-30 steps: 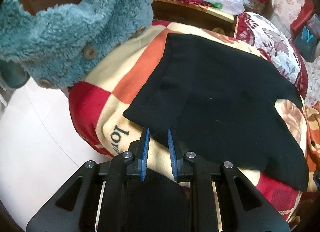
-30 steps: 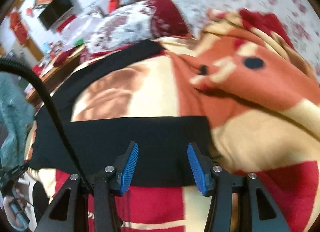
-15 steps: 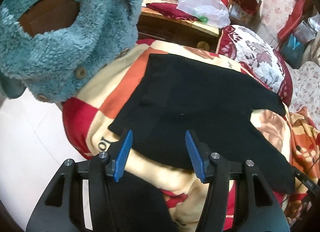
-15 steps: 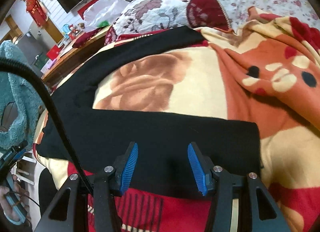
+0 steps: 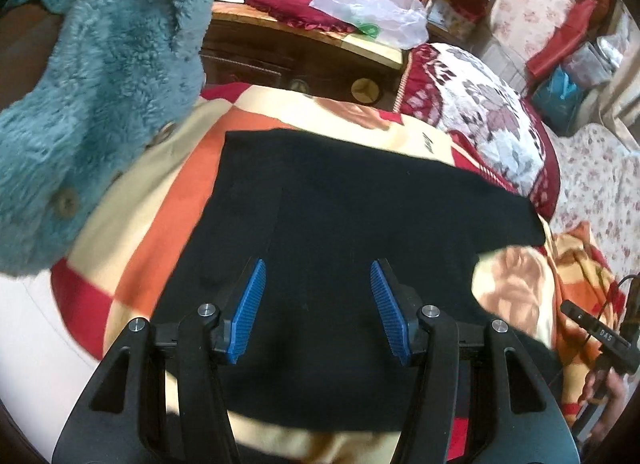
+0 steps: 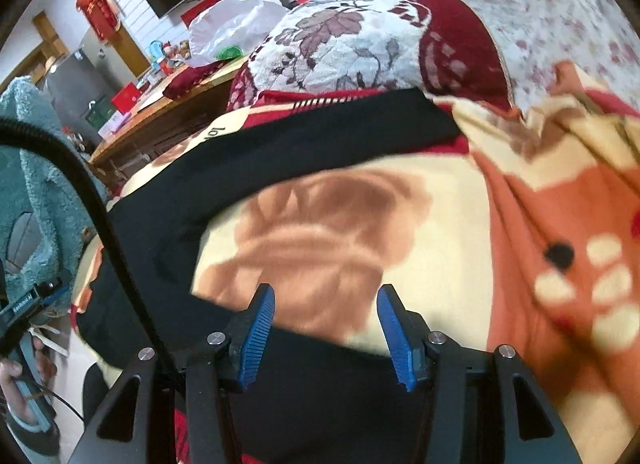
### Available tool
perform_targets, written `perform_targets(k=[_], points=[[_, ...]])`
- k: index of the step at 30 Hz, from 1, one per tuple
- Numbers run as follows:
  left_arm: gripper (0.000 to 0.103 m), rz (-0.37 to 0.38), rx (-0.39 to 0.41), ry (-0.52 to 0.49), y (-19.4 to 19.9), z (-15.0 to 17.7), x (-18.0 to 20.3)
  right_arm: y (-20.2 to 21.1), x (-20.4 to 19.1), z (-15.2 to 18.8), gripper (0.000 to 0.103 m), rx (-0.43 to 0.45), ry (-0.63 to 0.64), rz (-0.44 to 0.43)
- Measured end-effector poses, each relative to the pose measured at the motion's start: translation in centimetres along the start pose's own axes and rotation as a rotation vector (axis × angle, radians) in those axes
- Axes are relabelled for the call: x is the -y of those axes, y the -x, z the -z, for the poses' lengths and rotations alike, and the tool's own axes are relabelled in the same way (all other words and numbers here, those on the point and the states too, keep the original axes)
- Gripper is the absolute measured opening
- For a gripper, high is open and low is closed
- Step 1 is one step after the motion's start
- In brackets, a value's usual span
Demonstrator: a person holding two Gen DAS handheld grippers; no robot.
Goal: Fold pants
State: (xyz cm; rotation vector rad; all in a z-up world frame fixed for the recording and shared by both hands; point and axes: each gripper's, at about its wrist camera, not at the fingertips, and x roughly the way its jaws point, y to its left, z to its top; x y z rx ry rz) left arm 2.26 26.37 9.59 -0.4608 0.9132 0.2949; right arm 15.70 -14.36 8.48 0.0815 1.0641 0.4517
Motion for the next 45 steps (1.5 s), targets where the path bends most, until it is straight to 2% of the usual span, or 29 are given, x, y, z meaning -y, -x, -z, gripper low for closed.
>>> perform_targets(k=[4,6,8,12,16,24,28,32,38,40,41,42,44,45], points=[[0.056,-0.007,-0.010,0.039,-2.1,-2.6,-2.4,-1.2,0.5,-2.7,0.051,-0.008,-0.010,-0.004],[0.061,0.002,-0.026,0.070,-3.5,-4.0,-3.6,-1.7,0.7,-3.5,0.051,-0.006,-0.018,-0.015],[0.062,0.017,-0.032,0.088,-4.6,-5.1,-4.5,-2.5,0.7,-4.3,0.051,-0.013,-0.021,-0.022],[0.062,-0.035,-0.031,0.072,-6.9,-7.1,-5.5,-3.7,0.7,-5.7,0.051,-0.009,-0.005,-0.034],[0.062,-0.048,-0.024,0.066,-8.4,-8.3,-6.7,-4.5,1.8,-8.1,0.051,0.023,-0.016,-0.035],[0.062,0.015,-0.048,0.025,-10.8,-9.2,-6.5,-6.1,5.4,-13.5,0.052,0.043,-0.045,-0.025],[0.062,0.004,-0.042,-0.010,-11.5,-9.2,-5.8,-7.7,8.2,-16.6,0.057,0.039,-0.065,0.059],[0.062,-0.002,-0.041,-0.034,-11.8,-9.5,-5.4,-10.0,10.0,-18.7,0.057,0.013,-0.078,0.060],[0.062,-0.014,-0.038,-0.074,-12.3,-9.8,-5.0,-14.3,10.3,-20.8,0.057,-0.040,-0.027,0.084],[0.062,-0.006,-0.026,-0.077,-12.3,-9.8,-4.9,-15.3,10.2,-21.2,0.054,-0.050,-0.006,0.110],[0.054,-0.003,-0.020,-0.083,-12.4,-9.9,-4.7,-15.8,10.0,-21.2,0.039,-0.060,0.009,0.124],[0.047,0.001,-0.023,-0.094,-12.5,-9.8,-4.5,-16.1,9.9,-21.2,0.019,-0.068,0.023,0.123],[0.026,0.010,-0.031,-0.129,-12.4,-9.8,-3.8,-15.9,8.9,-20.9,0.010,-0.042,0.081,0.170],[0.021,0.011,-0.028,-0.150,-12.2,-9.7,-3.3,-15.5,8.5,-20.6,0.007,-0.020,0.097,0.161]])
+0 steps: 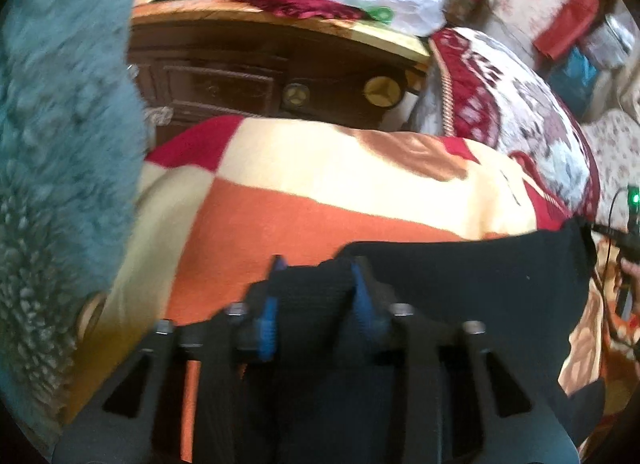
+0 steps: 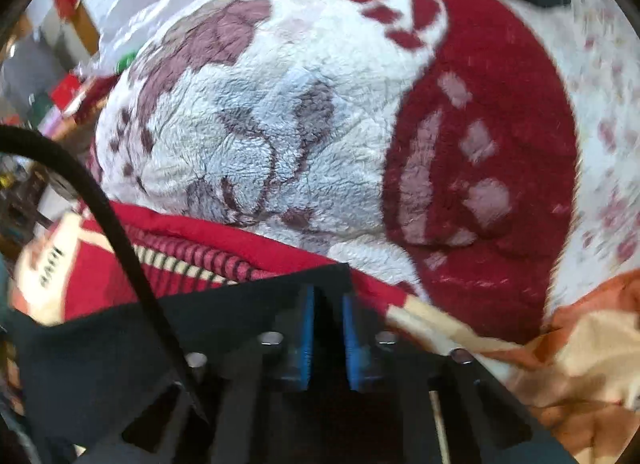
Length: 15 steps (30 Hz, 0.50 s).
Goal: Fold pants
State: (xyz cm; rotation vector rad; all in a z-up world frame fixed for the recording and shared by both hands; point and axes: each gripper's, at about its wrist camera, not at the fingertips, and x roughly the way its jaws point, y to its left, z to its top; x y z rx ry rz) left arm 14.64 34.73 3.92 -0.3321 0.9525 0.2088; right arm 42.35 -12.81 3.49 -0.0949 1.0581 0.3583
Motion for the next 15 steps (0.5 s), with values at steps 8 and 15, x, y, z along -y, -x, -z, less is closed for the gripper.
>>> perform_targets(k=[8,15], points=[[0.015,0.034,0.085,-0.033,4.3,-0.4,1.8,7.5,1.1,2.1,0.006,0.135,-0.002,-0.030],[0.015,0.063,0.132,-0.035,8.5,0.9,2.3,14.7,2.3,6.1,0.002,0.247,-0.043,-0.033]])
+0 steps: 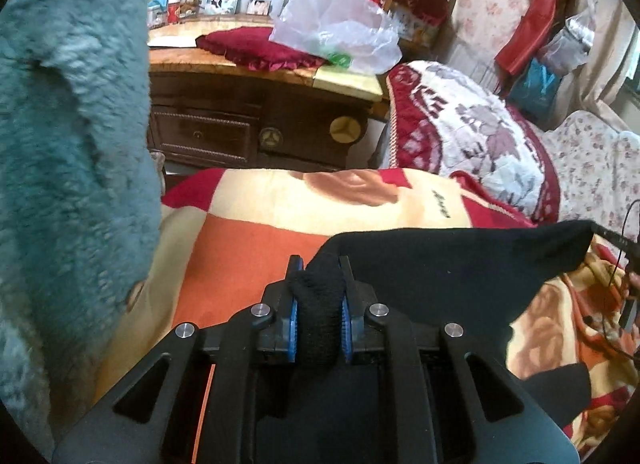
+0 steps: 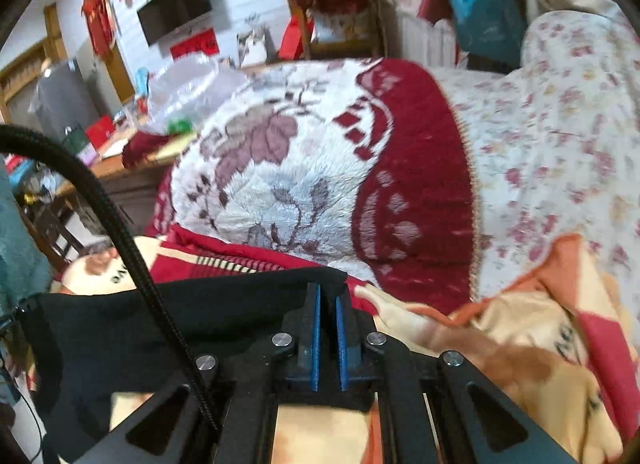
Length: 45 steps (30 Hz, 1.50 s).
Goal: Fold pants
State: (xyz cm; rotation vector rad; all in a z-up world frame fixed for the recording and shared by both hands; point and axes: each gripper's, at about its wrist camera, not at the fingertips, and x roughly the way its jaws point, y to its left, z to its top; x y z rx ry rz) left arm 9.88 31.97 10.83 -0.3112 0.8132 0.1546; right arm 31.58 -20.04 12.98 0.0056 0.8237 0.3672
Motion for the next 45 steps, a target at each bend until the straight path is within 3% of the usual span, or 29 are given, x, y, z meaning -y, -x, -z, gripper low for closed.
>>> perform_targets(k=[11,18,24,28,30,34,36,38,45], points=[[0.014,0.078,0.052,0.002,6.0,3.5,0.8,6.6,0.7,6.1,0.002,0.005,-0.064,-0.032],[0.014,0.092,0.023,0.042,7.8,8.0,-0.7,10.2,1.2,12.0,0.002,-0.010,-0.117,-0.034],[0.015,0.097,-0.040,0.107,7.6,12.0,-2.3,9.9,2.1,18.1,0.002,-0.123,-0.212,-0.051],[0.017,0.109,-0.088,0.147,7.1,13.2,-2.8,8.4,2.3,21.2,0.002,-0.259,-0.252,-0.021],[0.025,0.100,-0.103,0.173,7.5,13.3,-3.0,8.3,2.7,21.9,0.007,-0.288,-0.298,-0.011],[0.044,0.072,-0.092,0.173,9.5,13.5,-3.0,10.6,2.8,21.9,0.020,-0.236,-0.335,-0.037],[0.045,0.069,-0.086,0.167,10.7,13.7,-2.6,11.7,2.4,22.0,0.031,-0.215,-0.351,-0.055],[0.047,0.075,-0.073,0.174,11.9,13.8,-2.2,12.6,1.8,22.0,0.036,-0.193,-0.372,-0.116],[0.048,0.157,-0.075,0.309,13.6,14.4,-2.4,12.7,-2.1,22.3,0.043,-0.213,-0.340,-0.254]])
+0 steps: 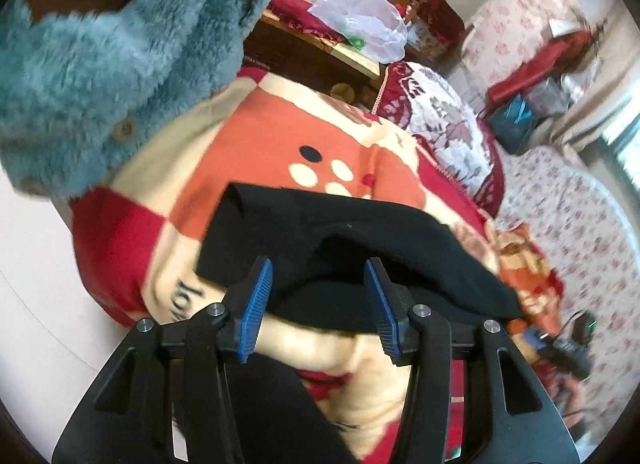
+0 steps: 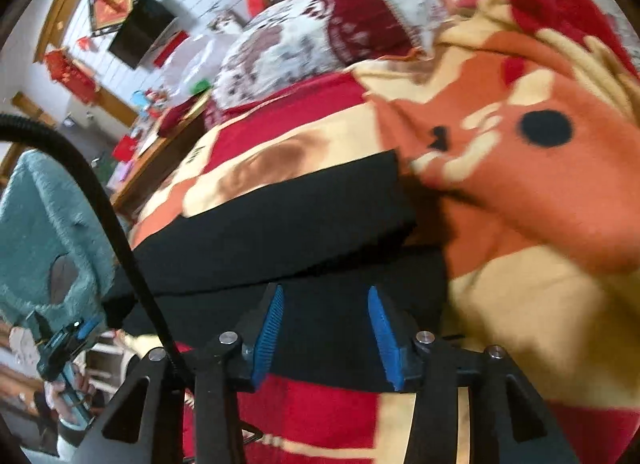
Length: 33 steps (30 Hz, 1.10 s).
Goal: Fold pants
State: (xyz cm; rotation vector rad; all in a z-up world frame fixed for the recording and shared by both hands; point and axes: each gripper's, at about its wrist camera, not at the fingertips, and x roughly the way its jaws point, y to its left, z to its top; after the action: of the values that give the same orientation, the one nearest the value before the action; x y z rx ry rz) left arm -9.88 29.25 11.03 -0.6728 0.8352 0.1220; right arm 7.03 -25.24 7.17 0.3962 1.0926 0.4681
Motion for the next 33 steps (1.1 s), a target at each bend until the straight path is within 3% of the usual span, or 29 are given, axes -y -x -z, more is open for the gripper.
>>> perform_targets(k=[3,5,6,9,15,25,31,33], points=[[0.048,0.042,0.007,0.080,-0.2,0.5,0.5,-1.1,-0.7,0.8,0.043,-0.017,-0.027,-0.061],[0.062,0.051,0.026,0.111,-0.5,0.8,1.4,-1.7,-0.5,1.1,0.046,-0.011,-0.066,-0.085],[0.064,0.051,0.049,0.124,-0.7,0.9,1.9,-1.8,-0.3,1.3,0.047,-0.006,-0.087,-0.090],[0.064,0.025,0.072,0.138,-2.1,1.0,3.2,-2.3,0.9,1.4,0.047,0.006,-0.169,-0.120],[0.064,0.005,0.021,0.182,-5.8,1.3,4.7,-3.2,3.0,1.0,0.047,0.029,-0.322,-0.163],[0.064,-0.037,0.005,0.207,-9.2,0.6,5.3,-6.8,2.4,-0.7,0.047,-0.002,-0.329,-0.159],[0.064,-0.046,-0.001,0.231,-10.8,0.4,5.4,-7.4,3.2,-1.3,0.047,0.030,-0.359,-0.180],[0.064,-0.030,0.003,0.254,-11.0,0.2,5.3,-7.3,3.4,-1.4,0.032,0.049,-0.361,-0.161]])
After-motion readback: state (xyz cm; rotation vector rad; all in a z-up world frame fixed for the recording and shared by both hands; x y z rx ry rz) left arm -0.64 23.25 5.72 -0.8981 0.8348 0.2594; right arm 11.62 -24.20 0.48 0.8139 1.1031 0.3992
